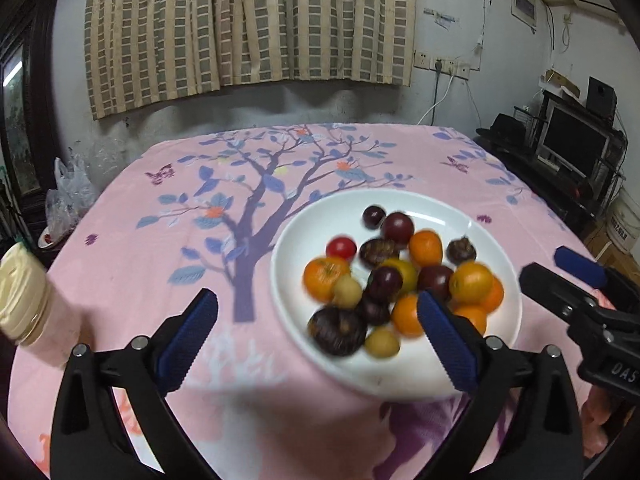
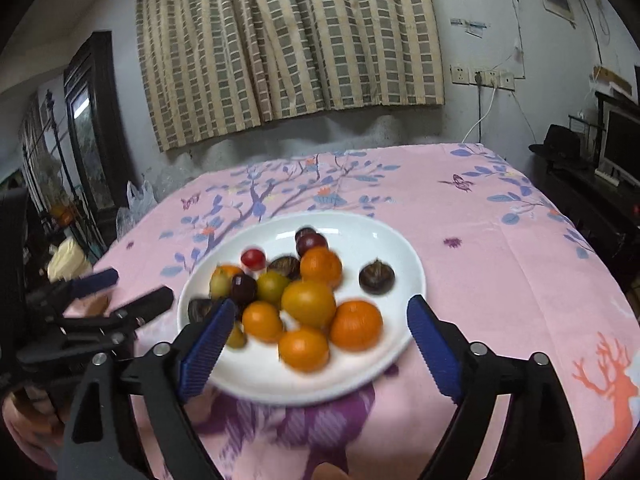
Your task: Organize fruits
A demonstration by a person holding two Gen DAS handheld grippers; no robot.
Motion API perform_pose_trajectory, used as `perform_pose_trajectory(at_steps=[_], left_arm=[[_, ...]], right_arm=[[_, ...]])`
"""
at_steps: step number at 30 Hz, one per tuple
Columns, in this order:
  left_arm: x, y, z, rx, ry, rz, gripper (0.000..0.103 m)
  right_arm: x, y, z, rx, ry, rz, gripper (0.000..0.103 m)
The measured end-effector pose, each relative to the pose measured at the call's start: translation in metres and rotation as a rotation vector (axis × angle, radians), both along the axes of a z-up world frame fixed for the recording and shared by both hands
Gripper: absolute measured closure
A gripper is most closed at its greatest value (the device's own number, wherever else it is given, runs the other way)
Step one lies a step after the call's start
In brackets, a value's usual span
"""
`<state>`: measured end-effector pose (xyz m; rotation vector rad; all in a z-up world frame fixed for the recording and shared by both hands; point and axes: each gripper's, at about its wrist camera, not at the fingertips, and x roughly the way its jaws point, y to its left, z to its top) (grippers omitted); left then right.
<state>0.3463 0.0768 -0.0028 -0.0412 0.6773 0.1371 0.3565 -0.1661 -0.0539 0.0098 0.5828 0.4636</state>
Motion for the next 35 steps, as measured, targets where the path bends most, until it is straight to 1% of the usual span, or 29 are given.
perform_pose_trajectory(at_steps=[3,5,8,10,12,17,22,35], left_arm=[[-0.027,0.002,-0.005,0.012,0.011,-0.011,0.005],[-0.043,0.003,-0.009,0.003,0.016,-0.002,0.005],[-0.057,0.003,-0.011,-0.002,0.009,-0.010,0.005],[-0.062,0.002,-0.011,0.020,-0.001,0.000,0.005],[-0.063,-0.001,-0.012,0.037,0.006,-0.002,0.005],[-0.063,-0.001,-0.013,0.032,0.012,-0.009,0.005],[-0.063,-0.002,-0.013,0.028,0.017,-0.017,0.005],[-0.063,-0.006,-0.014,0.036,0.017,-0.022,0.005]], right_arm=[[-0.020,-0.006,-0.010,-0.002,0.045,0.009,0.008],[-0.031,-0.007,-0.015,-0.007,0.070,0.030,0.007],[-0.048,-0.009,-0.020,-0.050,0.039,0.022,0.006],[-0.054,-0.008,-0.023,-0.097,0.022,0.015,0.006],[-0.055,-0.007,-0.025,-0.118,0.018,0.016,0.006],[-0.055,-0.006,-0.028,-0.127,0.030,0.022,0.006],[-0.056,-0.001,-0.029,-0.167,0.014,0.026,0.006],[-0.054,-0.001,-0.027,-0.173,0.013,0.029,0.006]])
